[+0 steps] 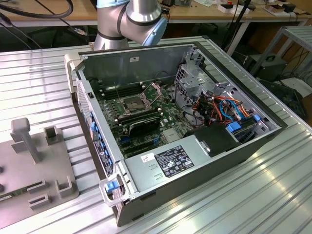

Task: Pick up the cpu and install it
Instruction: 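Pick up the cpu and move it towards the insertion slot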

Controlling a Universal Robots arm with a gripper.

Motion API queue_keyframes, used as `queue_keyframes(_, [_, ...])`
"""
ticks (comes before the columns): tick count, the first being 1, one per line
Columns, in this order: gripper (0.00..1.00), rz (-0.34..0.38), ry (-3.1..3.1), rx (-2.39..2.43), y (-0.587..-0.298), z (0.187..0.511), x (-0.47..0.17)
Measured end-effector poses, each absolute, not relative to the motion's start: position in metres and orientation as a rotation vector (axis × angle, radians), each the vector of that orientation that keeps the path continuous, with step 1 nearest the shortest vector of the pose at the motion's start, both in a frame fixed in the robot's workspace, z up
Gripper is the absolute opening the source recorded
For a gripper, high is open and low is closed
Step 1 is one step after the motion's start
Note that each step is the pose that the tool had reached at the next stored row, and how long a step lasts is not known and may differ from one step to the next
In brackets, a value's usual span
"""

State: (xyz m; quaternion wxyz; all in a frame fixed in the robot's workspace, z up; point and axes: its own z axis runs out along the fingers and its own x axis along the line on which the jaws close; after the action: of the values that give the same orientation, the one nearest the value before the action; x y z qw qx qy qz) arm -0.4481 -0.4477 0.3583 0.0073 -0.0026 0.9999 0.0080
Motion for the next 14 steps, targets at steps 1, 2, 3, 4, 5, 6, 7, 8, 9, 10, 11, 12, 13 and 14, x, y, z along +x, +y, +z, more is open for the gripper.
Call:
queue_keyframes(1, [0.55,0.025,3.127,-0.008,-0.4477,0.3594,-0.4481])
queue_keyframes(2, [0.55,0.025,3.127,-0.008,-0.4477,0.3597,-0.4481])
queue_keyframes(3, [0.55,0.025,3.127,-0.008,-0.4477,0.3597,-0.4480])
queue_keyframes(4, [0.55,0.025,3.127,-0.008,-0.4477,0.3599,-0.4480])
queue_keyframes(5, [0.55,0.025,3.127,-0.008,-0.4477,0.3600,-0.4481])
queue_keyframes(6, [0.55,0.025,3.127,-0.008,-0.4477,0.3602,-0.4480])
queue_keyframes(7, [0.55,0.025,3.127,-0.008,-0.4477,0.3603,-0.4480])
queue_keyframes(8, [0.55,0.025,3.127,-0.008,-0.4477,0.3603,-0.4480])
queue_keyframes(9, [0.55,0.025,3.127,-0.008,-0.4477,0.3603,-0.4480])
queue_keyframes(10, [0.55,0.025,3.127,-0.008,-0.4477,0.3603,-0.4481])
queue_keyframes(11, [0.55,0.025,3.127,-0.008,-0.4477,0.3604,-0.4481])
queue_keyframes(12, [0.55,0.025,3.127,-0.008,-0.4477,0.3604,-0.4481])
queue_keyframes(13, [0.55,0.025,3.127,-0.008,-0.4477,0.3607,-0.4481])
queue_keyframes(14, [0.55,0.025,3.127,-0.008,-0.4477,0.3611,-0.4481])
